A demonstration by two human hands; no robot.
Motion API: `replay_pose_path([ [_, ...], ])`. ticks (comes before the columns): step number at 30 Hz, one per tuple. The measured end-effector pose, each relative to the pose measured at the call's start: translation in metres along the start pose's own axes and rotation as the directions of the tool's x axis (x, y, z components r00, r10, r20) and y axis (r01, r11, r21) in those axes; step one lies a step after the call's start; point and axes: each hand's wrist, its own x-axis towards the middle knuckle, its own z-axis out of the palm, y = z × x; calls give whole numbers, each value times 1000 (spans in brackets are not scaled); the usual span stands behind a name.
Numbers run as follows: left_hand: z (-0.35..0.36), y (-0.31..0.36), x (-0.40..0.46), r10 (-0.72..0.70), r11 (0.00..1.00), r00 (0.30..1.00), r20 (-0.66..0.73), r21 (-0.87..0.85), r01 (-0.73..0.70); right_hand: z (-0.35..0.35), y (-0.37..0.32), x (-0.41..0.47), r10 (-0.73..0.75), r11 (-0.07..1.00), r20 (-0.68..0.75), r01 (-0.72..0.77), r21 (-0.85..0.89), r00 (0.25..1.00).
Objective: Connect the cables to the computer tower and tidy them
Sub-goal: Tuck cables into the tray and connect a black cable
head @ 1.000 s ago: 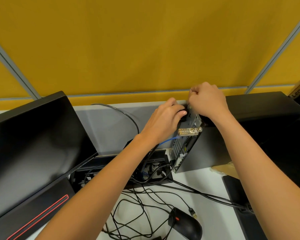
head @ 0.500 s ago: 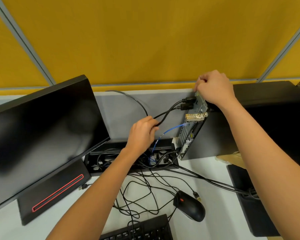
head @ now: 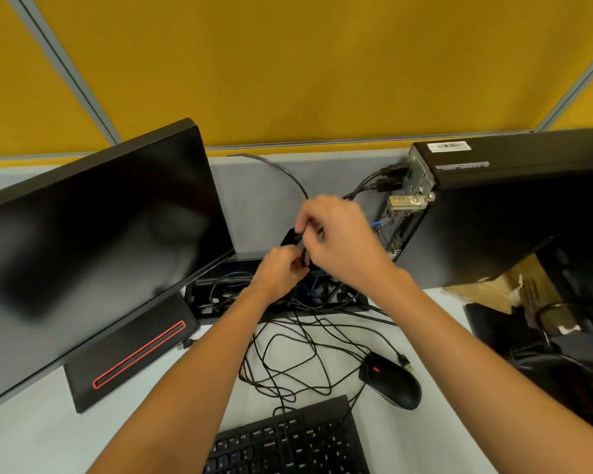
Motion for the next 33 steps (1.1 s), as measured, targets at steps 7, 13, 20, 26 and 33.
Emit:
replay_pose_path([
  [7, 1, -37, -7, -45, 999, 999, -15, -18, 45, 84, 87, -50, 528, 837, 397, -538, -96, 751],
  [13, -13, -98, -37, -16, 956, 996, -92, 292, 42, 140, 90, -47, 571, 738, 414, -664, 119, 709],
  [20, 14, -139, -55, -223, 954, 975, 1, 207, 218, 173, 87, -41, 566, 723, 378, -662, 200, 733],
  [26, 25, -157, -40, -310, 944, 951, -10, 116, 309, 189, 100, -25, 481, 819, 410, -564, 104, 775],
  [33, 11, -152, -41, -304, 932, 933, 191, -144, 333, 206, 109, -23, 585, 764, 307, -637, 100, 750],
])
